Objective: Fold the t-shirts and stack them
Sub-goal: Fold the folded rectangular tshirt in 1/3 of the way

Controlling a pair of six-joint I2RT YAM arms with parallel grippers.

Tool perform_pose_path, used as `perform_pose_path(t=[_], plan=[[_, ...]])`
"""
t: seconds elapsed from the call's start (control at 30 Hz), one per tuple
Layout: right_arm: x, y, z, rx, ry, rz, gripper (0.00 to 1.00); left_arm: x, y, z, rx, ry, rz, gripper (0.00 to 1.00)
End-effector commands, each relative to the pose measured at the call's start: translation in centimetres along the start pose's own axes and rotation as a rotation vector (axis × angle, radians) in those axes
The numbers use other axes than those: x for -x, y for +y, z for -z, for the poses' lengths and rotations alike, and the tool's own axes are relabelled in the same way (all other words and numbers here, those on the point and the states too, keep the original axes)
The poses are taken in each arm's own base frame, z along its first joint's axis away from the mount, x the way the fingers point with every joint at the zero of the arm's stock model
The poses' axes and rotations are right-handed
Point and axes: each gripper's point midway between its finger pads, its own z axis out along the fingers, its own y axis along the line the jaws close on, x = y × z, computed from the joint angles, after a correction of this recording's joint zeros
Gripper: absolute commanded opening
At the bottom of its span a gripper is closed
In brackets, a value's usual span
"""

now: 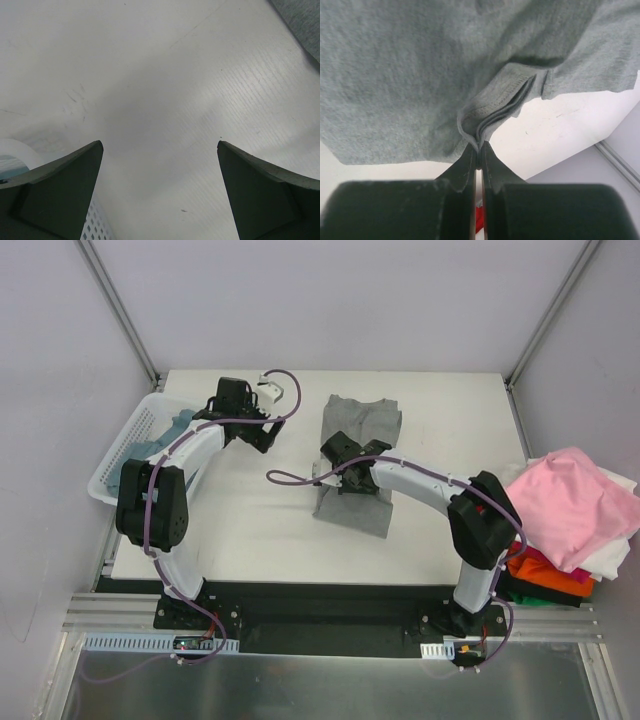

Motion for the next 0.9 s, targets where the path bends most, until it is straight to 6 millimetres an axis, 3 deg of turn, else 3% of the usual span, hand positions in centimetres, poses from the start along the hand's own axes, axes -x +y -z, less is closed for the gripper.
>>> perform_pose_path(t=[0.0,0.23,0.33,0.37,0.47,0.53,0.57,0.7,0.87], plan=[[-0.8,-2.4,1.1,-0.059,0.026,-0.022,0.01,0.8,0.1,0.3,0.016,-0.024,-0.019,0.99],[-3.5,-4.6,-0.7,-0.09,0.114,-0.07,0.01,1.6,0.0,0.8,0.012,-0.047,-0.019,0.99],[-4.1,-5.1,-1.6,-0.085,0.122,-0.085,0.23,2.0,-0.3,1.1,-0.001,-0.064,-0.016,0.99],[-4.0,-5.3,-1.7,-0.091,0.116,-0.088,0.4,2.1,-0.3,1.1,-0.002,-0.068,-0.013,0.99],[-3.9,-5.4,-2.1,-0.086,0.104,-0.109,0.59,2.4,-0.5,1.3,-0.012,-0.078,-0.006,0.99],[-3.8,-5.7,-1.9,-0.094,0.092,-0.125,0.66,2.5,-0.4,1.4,-0.012,-0.082,-0.006,0.99],[-3.6,-6.0,-1.6,-0.102,0.082,-0.133,0.75,2.5,-0.5,1.4,-0.011,-0.081,-0.007,0.99],[-2.7,-7.1,-0.3,-0.116,0.038,-0.16,0.78,2.4,-0.1,1.3,0.003,-0.074,-0.017,0.99],[-1.5,-8.0,-0.2,-0.118,0.017,-0.165,0.78,2.3,0.0,1.1,0.008,-0.068,-0.019,0.99]])
